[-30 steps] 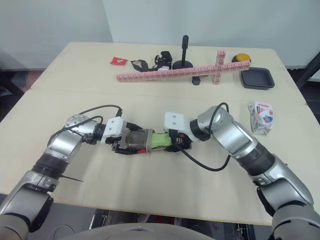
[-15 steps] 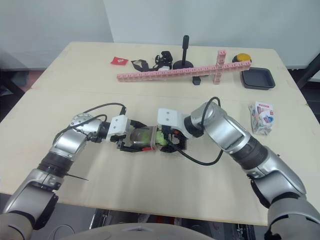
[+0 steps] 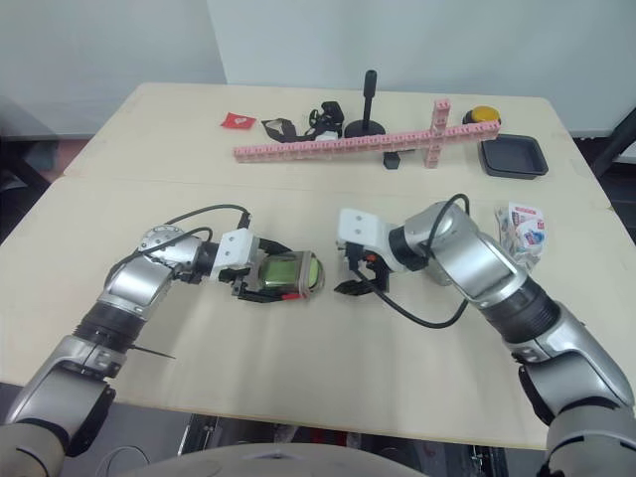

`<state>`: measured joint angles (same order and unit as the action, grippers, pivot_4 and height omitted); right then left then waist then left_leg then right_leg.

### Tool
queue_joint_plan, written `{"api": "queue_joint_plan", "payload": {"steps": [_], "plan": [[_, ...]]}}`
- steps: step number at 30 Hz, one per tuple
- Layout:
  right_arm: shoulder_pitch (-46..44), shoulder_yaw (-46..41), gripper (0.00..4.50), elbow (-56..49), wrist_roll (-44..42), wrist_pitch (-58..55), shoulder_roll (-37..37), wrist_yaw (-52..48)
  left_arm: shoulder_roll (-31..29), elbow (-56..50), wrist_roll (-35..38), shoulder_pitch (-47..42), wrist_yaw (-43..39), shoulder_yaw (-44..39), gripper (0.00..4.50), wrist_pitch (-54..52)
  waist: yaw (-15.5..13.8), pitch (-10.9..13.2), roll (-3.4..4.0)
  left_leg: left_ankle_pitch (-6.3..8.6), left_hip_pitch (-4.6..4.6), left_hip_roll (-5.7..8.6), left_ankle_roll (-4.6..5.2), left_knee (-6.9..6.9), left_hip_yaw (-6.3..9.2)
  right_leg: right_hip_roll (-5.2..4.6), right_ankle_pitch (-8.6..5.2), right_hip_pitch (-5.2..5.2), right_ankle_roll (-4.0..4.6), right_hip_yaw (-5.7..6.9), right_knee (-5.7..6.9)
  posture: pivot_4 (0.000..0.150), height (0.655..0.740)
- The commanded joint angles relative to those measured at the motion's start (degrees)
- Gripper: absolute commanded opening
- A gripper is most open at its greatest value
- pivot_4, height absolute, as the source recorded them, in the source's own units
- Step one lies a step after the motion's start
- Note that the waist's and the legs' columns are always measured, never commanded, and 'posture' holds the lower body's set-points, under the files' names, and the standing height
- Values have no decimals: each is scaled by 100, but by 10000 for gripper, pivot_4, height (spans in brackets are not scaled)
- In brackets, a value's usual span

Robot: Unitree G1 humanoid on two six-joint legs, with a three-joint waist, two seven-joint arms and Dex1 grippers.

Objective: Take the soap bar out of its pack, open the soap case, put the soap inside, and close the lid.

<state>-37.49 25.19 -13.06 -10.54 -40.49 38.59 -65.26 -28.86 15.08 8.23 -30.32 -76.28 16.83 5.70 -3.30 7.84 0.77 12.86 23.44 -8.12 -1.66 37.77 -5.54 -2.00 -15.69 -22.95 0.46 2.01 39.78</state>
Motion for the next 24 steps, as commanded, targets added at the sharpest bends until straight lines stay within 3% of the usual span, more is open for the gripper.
{"api": "queue_joint_plan", "payload": {"steps": [1,10,24], "plan": [[268,-424,29206,64,-145,676,89,-87,-84,-76,35,-72,-27,-96,34761,101,-1,0,0,0,0,0,0,0,0,0,0,0,0,0,0,1500,7330],[864,-632,261,-22,-404,1077,-60,-149,-103,1,20,-130,-90,-87,34761,133,15,0,0,1,-1,-1,1,0,0,0,0,0,1,2,0,1500,7330],[652,-440,261,196,-300,1223,-608,-9,-28,82,3,-208,-99,-58,34761,151,22,0,0,1,-1,-2,2,2,0,0,-14,-2,24,3,3,1500,7330]]}}
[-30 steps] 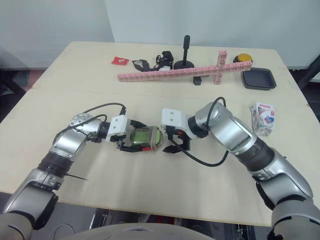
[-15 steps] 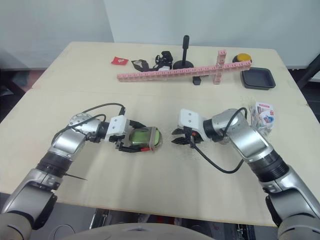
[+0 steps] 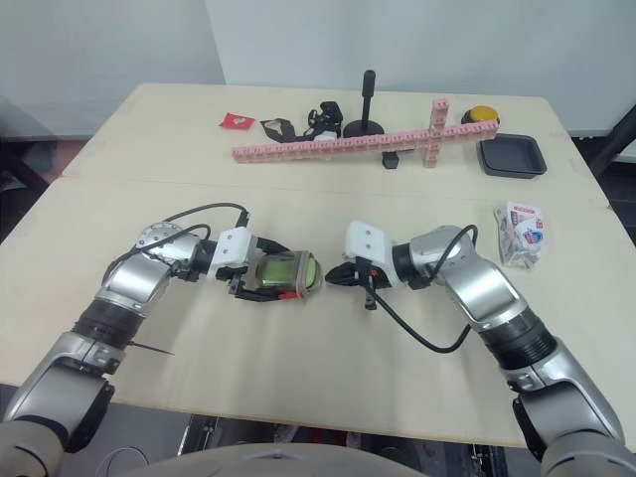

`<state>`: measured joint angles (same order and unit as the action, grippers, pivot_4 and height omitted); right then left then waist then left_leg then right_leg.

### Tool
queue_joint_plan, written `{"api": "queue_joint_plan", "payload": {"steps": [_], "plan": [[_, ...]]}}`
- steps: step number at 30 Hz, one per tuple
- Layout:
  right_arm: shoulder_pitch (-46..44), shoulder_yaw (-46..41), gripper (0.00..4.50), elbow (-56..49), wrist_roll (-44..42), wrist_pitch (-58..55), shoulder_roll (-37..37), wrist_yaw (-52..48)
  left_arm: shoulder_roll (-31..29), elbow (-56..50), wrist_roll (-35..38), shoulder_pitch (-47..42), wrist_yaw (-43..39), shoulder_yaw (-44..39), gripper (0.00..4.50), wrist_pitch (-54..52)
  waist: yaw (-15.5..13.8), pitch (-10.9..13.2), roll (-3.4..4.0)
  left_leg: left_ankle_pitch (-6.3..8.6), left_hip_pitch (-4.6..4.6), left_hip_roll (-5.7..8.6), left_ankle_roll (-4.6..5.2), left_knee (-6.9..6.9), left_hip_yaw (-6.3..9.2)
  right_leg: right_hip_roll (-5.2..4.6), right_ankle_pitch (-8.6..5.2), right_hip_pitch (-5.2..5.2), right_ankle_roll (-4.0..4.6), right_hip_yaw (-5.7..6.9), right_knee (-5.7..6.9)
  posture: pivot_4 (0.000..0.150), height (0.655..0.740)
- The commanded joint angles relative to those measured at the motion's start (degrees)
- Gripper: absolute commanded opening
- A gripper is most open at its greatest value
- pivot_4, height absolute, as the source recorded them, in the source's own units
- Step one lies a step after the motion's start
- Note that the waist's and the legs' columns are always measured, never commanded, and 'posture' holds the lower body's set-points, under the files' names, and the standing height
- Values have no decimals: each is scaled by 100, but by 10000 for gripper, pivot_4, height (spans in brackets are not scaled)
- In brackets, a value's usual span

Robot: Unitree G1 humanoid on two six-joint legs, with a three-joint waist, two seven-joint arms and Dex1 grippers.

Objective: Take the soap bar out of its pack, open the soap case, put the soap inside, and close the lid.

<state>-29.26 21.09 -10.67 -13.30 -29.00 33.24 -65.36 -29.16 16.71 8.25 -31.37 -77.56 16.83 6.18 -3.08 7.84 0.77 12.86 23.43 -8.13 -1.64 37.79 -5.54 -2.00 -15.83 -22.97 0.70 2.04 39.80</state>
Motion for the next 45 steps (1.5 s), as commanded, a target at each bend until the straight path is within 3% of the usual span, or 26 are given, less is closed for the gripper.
{"api": "queue_joint_plan", "payload": {"steps": [1,15,29,33,36,42,45], "plan": [[-189,-3,261,-32,-11,84,-98,-2,10,-82,2,-108,31,-53,34761,105,0,0,0,0,0,0,0,0,0,0,0,0,0,0,0,1500,7330],[-255,120,261,59,162,161,-82,-96,116,-44,-66,-153,49,-86,34761,127,1,0,0,0,1,0,0,1,0,0,0,0,-1,0,1,1500,7330],[-16,-406,261,198,19,343,428,-219,11,144,-77,-179,36,-167,34761,255,1,0,0,0,1,0,0,1,0,0,7,0,-13,0,1,1500,7330],[69,-635,261,68,-324,-272,411,-145,3,219,-77,-216,42,-173,34761,334,-4,0,0,0,1,-1,0,1,0,0,7,0,-12,0,2,1500,7330],[120,-821,8205,-185,-844,-1454,474,-49,20,215,-64,-214,73,-188,34761,430,-10,0,0,0,1,-1,0,1,0,0,5,0,-8,0,2,1500,7330],[192,-1459,29409,-438,-2128,-4260,485,353,127,140,43,-191,204,-262,34761,616,-56,0,0,0,1,-1,0,2,0,0,-1,0,2,0,-1,1500,7330],[170,-1943,37459,-304,-2583,-5395,240,671,170,20,96,-109,197,-258,34761,759,-98,0,0,0,0,-1,0,2,0,0,-2,0,3,0,-1,1500,7330]]}}
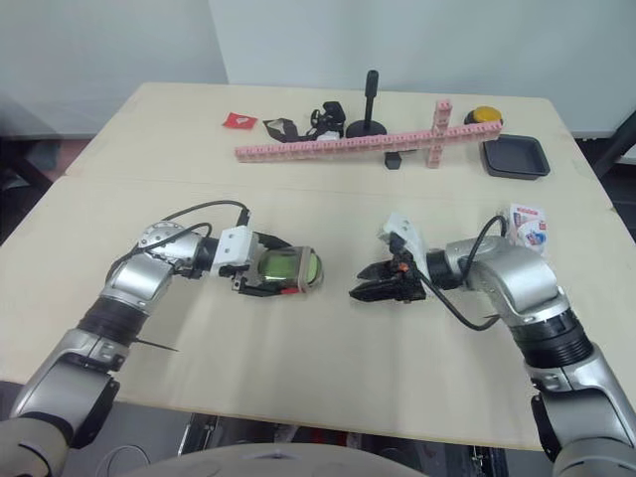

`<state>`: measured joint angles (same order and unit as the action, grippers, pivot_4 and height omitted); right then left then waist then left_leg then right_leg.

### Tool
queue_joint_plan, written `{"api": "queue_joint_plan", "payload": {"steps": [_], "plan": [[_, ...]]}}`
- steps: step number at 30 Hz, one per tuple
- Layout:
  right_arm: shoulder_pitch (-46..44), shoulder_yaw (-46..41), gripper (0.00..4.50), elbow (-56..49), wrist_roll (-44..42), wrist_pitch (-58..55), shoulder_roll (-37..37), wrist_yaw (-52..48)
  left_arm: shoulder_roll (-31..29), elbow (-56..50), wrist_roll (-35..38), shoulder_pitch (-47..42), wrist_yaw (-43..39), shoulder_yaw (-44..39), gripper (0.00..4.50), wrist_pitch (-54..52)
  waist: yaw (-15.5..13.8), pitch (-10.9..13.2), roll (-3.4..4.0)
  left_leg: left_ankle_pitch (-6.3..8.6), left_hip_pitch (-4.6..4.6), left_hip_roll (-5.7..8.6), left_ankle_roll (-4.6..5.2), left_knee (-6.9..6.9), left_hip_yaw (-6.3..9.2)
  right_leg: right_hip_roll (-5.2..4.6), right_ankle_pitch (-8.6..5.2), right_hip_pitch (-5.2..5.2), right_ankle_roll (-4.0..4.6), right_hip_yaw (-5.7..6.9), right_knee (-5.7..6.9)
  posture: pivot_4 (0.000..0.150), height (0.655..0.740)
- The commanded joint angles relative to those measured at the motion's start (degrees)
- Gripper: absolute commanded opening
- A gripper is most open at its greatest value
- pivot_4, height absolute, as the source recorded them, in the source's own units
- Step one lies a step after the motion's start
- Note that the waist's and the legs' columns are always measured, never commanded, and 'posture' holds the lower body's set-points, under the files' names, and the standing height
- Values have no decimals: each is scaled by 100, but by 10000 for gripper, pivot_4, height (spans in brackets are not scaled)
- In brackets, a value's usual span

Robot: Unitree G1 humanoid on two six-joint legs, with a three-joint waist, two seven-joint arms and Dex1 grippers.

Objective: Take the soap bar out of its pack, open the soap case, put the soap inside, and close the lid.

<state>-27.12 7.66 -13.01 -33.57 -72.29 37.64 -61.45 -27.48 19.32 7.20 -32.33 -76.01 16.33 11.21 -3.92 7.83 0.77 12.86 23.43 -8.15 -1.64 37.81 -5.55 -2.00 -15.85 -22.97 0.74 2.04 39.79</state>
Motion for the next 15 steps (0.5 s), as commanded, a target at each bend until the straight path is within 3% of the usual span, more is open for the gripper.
{"api": "queue_joint_plan", "payload": {"steps": [1,2,9,15], "plan": [[-85,-802,41509,1,-664,-1397,-350,407,8,-252,177,9,59,-196,34761,355,-23,0,0,0,-1,-1,0,0,0,0,0,0,0,0,0,1500,7330],[-137,-987,44747,91,-809,-1718,-479,512,23,-250,154,30,101,-197,34761,465,-29,0,0,0,-1,-2,-1,0,-2,2,-1,0,1,0,0,1500,7330],[-331,-1561,44747,676,-2440,-2021,-788,1729,227,-359,138,99,463,-176,34761,750,-93,-1,2,-5,0,-3,-8,2,-5,1,-1,-1,3,-1,1,1500,7330],[-289,-1851,44747,660,-3261,-2021,-1200,2943,338,-491,132,124,581,-106,34761,633,-69,-1,2,-18,-1,-3,-32,0,-6,2,-1,-2,3,-1,1,1500,7330]]}}
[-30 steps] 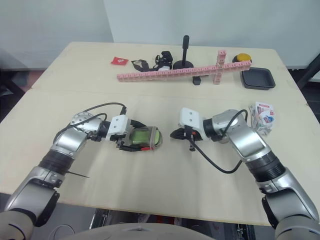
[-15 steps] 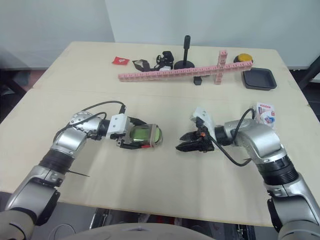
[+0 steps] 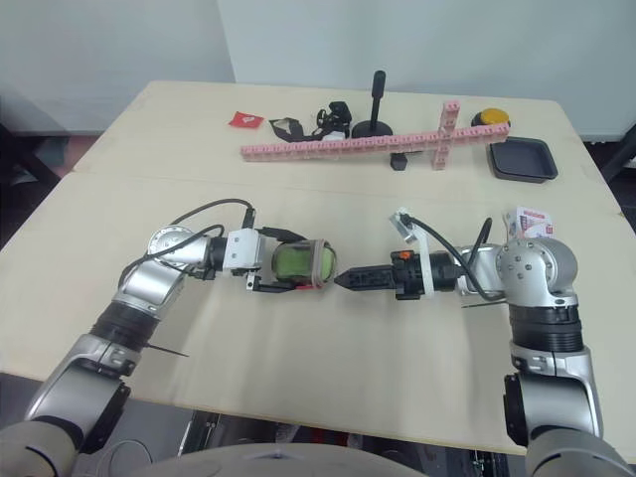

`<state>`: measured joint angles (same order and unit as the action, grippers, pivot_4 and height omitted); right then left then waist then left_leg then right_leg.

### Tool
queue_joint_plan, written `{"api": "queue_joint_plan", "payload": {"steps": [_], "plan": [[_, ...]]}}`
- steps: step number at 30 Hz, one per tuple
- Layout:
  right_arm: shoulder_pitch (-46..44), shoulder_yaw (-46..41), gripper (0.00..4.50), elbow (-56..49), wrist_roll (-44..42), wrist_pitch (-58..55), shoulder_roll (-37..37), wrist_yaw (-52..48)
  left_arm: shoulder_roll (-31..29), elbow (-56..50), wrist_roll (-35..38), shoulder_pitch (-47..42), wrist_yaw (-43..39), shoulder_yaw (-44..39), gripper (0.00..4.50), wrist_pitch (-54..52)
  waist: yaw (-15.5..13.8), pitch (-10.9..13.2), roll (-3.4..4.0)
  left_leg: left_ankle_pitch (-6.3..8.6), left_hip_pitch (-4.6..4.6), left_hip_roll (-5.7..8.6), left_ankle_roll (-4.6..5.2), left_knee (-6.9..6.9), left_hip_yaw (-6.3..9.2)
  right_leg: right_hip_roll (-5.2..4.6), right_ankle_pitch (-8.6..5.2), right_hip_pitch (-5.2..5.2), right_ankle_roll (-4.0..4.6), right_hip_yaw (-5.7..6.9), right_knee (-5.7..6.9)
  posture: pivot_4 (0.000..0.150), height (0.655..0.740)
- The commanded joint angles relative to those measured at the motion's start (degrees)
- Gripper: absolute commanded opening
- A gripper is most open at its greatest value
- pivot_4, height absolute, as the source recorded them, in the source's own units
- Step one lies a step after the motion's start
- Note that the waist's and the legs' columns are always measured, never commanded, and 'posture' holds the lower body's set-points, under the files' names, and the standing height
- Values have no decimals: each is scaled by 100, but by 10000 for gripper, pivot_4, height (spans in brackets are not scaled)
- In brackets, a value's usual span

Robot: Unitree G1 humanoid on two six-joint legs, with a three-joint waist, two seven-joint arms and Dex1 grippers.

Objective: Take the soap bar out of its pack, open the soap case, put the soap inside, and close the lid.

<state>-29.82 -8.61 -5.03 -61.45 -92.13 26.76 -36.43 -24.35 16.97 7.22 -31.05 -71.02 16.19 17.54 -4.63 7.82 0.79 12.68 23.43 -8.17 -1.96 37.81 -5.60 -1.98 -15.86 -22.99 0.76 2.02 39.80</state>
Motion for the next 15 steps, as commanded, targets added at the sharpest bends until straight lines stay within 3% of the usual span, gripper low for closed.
{"api": "queue_joint_plan", "payload": {"steps": [1,15], "plan": [[-9,-247,44747,-156,-592,-37,-157,596,33,-270,128,-4,91,-85,34761,-16,3,0,0,0,0,0,-1,0,0,0,0,0,0,0,0,1500,7330],[-190,-428,44747,81,-1460,-37,-1041,2352,118,-216,88,-82,92,-37,34761,-75,7,0,0,-3,1,0,-6,-1,0,0,0,0,-1,1,-1,1500,7330]]}}
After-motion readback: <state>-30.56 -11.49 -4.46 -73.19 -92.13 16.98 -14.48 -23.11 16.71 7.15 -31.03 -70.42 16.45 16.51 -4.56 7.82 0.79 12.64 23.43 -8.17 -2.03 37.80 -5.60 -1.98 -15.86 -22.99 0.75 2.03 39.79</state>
